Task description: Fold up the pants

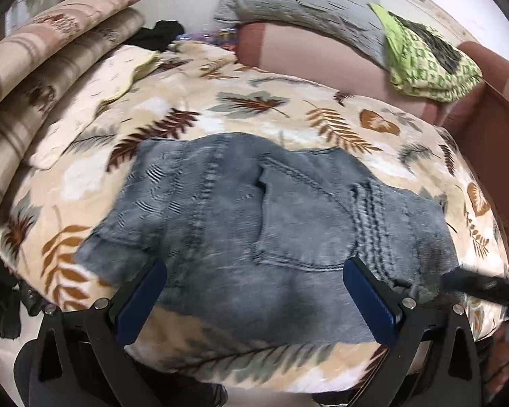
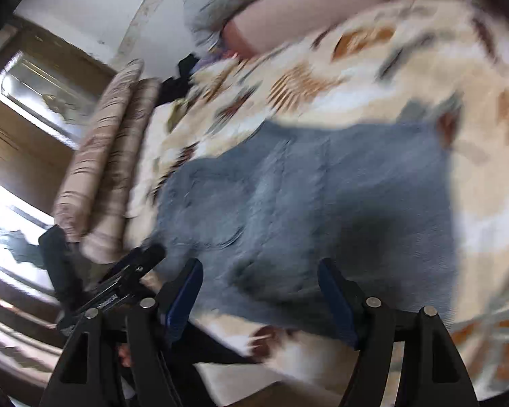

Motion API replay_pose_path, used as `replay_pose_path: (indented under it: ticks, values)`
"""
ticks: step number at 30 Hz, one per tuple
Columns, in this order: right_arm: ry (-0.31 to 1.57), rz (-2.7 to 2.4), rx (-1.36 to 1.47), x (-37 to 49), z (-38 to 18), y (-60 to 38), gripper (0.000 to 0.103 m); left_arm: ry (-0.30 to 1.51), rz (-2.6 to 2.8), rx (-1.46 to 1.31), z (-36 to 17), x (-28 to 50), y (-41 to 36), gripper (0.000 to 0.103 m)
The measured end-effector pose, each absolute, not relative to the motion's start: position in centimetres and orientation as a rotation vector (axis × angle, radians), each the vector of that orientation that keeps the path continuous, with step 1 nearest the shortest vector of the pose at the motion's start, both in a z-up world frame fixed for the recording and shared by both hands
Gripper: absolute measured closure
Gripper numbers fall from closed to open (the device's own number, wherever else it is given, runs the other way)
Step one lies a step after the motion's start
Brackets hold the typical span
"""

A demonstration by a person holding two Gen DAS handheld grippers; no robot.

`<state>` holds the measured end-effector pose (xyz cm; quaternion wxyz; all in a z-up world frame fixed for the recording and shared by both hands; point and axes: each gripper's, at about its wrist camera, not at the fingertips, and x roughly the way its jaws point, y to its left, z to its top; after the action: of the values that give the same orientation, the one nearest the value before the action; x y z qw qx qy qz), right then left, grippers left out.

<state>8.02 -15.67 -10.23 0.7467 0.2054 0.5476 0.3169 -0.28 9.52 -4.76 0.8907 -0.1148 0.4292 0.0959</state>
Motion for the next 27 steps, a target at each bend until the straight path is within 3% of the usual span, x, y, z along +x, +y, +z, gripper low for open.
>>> replay_pose_path:
  ticks: [2,10,15,27]
  values:
    - [1.250,0.650,0.481,8.5,-13.1,-15.8,0.028,0.892,0.209,-0.237,-4.8,-0.6,9.9,0.000]
    - [1.150,0.696,0.502,7.7,-8.7,-15.3,0.028,0.902,0.251,-0.263,-5.4,-1.5,11.7,0.000]
    - [1.195,0.690,0.525,8.2,-13.1,-14.0,0.026,0.901,0.260,-0.261,-5.7,-1.8,12.5,0.000]
    - [1.096,0.645,0.307,13.1,-4.9,-9.7,0.026,0.867,0.387,-0.412,-6.5,-2.1,18.8,0.000]
